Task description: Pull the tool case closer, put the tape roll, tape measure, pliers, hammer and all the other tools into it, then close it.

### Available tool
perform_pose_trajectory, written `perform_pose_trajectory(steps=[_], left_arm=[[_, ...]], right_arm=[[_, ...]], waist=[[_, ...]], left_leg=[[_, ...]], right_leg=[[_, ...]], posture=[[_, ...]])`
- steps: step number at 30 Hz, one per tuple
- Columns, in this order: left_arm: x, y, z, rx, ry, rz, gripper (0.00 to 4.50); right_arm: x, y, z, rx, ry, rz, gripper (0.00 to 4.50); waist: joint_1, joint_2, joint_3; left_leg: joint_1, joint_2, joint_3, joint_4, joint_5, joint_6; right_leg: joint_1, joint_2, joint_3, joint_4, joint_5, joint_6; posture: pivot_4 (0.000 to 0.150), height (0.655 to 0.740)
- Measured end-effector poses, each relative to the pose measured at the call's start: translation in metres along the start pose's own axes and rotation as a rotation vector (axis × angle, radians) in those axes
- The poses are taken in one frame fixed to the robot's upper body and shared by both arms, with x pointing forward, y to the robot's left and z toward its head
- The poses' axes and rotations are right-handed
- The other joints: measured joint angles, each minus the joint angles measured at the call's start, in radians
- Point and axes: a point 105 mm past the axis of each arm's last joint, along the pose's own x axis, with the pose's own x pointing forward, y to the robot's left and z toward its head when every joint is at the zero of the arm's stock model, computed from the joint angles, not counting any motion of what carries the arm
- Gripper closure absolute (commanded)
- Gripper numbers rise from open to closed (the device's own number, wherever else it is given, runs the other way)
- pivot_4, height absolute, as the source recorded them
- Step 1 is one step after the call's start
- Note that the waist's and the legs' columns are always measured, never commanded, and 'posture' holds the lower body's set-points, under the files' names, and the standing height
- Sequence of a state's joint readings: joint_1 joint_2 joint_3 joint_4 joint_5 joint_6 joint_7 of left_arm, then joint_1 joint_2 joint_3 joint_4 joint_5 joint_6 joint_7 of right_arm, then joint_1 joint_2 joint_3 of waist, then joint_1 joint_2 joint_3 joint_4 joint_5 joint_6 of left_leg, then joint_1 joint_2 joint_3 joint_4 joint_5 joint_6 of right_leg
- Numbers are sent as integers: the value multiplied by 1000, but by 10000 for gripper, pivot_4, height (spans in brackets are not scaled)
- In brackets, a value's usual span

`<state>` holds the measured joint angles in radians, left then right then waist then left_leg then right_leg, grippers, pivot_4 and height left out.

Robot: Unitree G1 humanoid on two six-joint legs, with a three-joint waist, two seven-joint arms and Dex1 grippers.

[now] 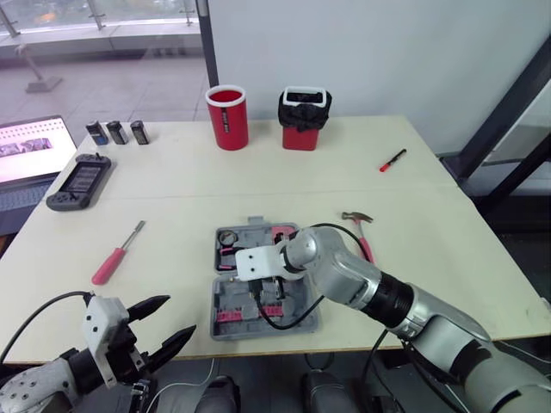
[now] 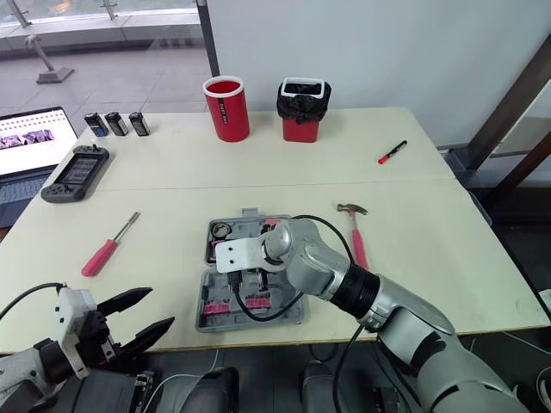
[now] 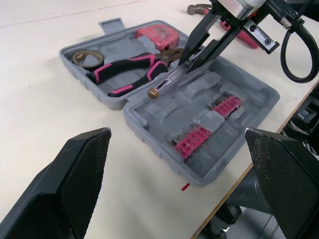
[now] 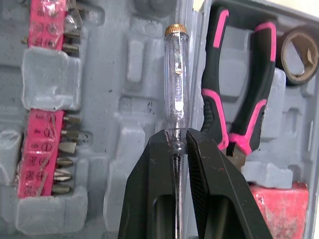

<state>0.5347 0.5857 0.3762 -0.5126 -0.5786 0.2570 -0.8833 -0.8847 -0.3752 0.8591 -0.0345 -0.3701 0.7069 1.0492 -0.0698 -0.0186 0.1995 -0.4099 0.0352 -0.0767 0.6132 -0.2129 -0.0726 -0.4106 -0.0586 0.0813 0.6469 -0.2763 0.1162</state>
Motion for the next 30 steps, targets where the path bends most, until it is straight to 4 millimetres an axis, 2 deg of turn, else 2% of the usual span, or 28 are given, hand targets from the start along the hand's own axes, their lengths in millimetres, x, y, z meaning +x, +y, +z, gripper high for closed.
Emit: perform_pose_trajectory(steps=[10,30], left_arm=[[-1,-2,-1,-2,8,4,0],[-5,-5,-6,-14,48,-9,0]], right_arm=[[5,8,5,-6,-9,38,44493],[21,10,14,18,-12,40,44493]], waist=[[-1,0,0],[-2,0,0]], left_leg=[[0,0,0,0,0,0],[0,0,0,0,0,0]], right_leg=[[0,0,0,0,0,0],[-1,0,0,0,0,0]], posture=[[1500,7400],[1500,7400]])
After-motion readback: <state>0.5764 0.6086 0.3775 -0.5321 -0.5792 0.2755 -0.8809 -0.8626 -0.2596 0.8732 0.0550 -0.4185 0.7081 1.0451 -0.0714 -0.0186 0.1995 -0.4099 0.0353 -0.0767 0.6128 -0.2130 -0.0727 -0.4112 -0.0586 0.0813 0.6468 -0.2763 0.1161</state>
